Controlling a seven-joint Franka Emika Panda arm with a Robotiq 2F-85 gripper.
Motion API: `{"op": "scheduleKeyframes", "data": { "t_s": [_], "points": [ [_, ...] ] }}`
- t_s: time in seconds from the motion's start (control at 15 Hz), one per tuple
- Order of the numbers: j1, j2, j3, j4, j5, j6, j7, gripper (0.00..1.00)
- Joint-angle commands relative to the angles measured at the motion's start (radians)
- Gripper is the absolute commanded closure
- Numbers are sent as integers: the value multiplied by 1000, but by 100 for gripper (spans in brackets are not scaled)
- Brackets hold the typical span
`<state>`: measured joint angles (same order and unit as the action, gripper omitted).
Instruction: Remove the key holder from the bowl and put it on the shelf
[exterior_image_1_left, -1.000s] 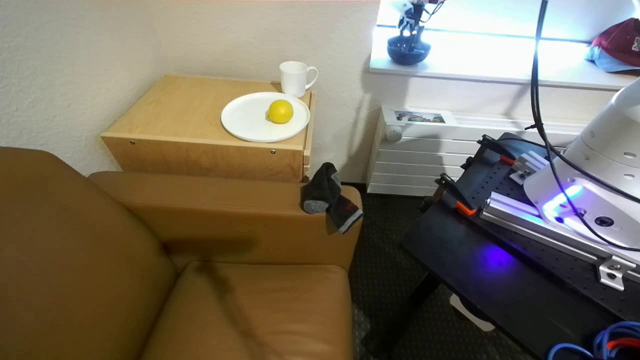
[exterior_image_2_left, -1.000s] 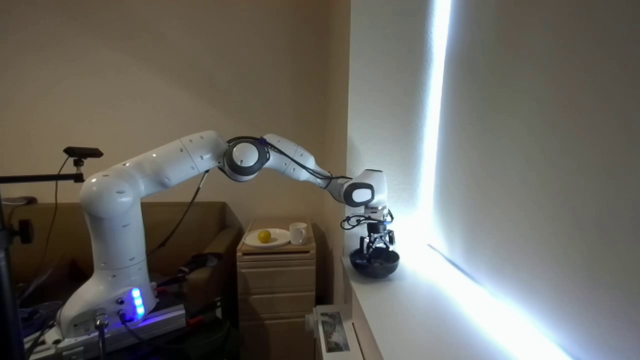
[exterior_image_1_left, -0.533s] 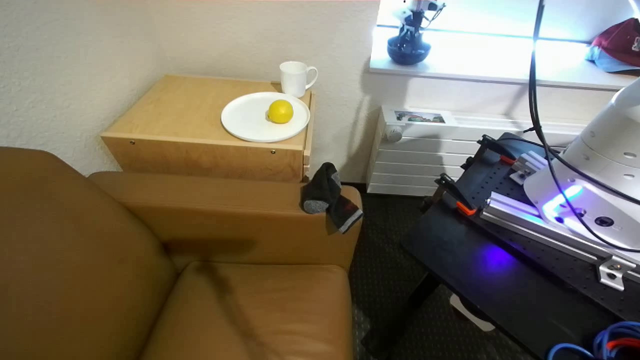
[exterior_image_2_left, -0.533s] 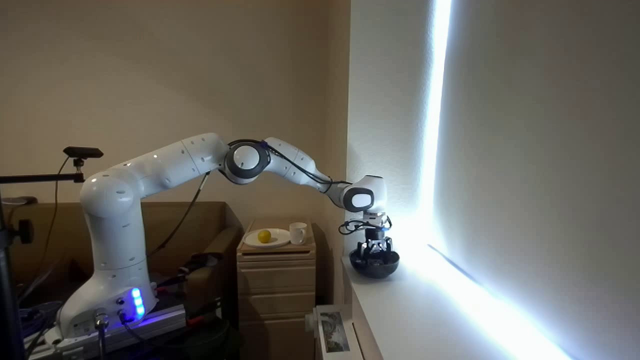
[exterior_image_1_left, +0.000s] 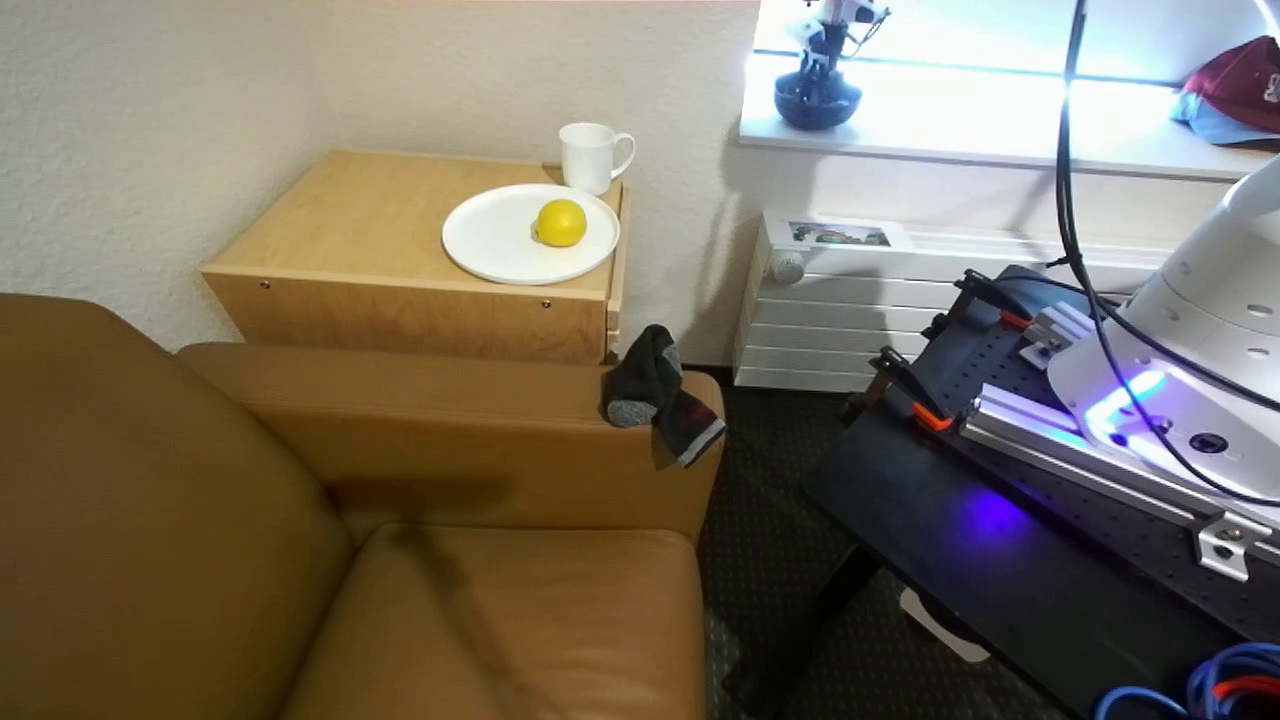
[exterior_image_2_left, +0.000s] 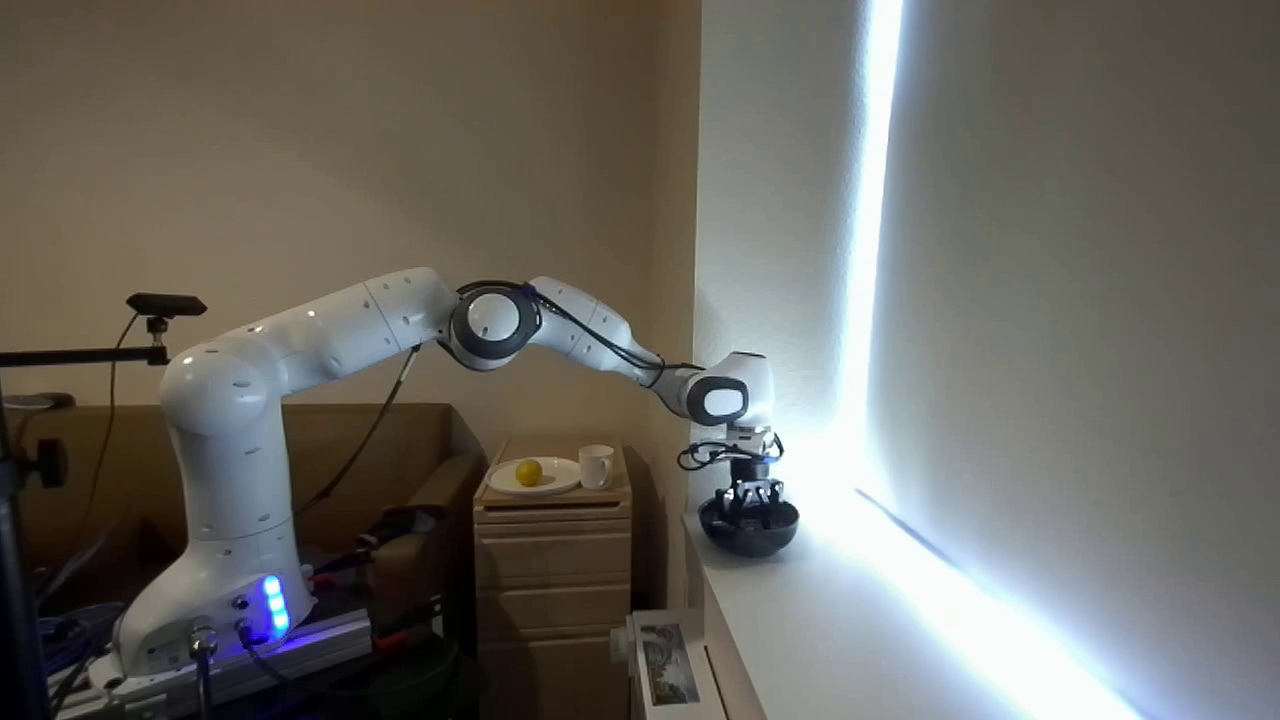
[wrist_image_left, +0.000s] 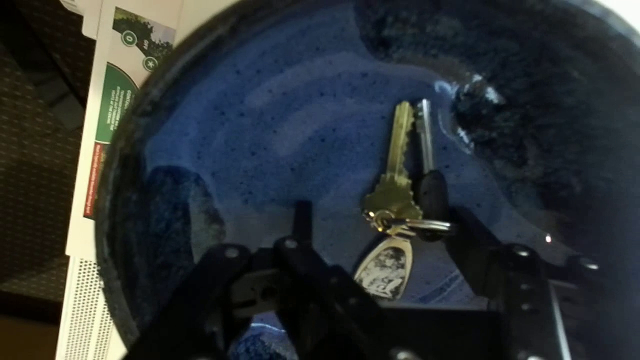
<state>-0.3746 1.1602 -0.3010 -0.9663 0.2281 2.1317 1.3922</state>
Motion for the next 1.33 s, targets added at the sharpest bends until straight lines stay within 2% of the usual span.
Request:
{"op": "scheduleKeyframes", "data": {
  "t_s": [0.0,0.33,0.67,1.07,1.27],
  "points": [
    [1,12,-7,32,-7,-33,14,62],
    [2,14,-11,41,-7,-44,19,94],
    [-2,13,-6,41,-2,-45,17,92],
    [-11,-11,4,17,18,8,2,92],
    [-6,-54,9,35,16,-37,-10,92]
  ]
}}
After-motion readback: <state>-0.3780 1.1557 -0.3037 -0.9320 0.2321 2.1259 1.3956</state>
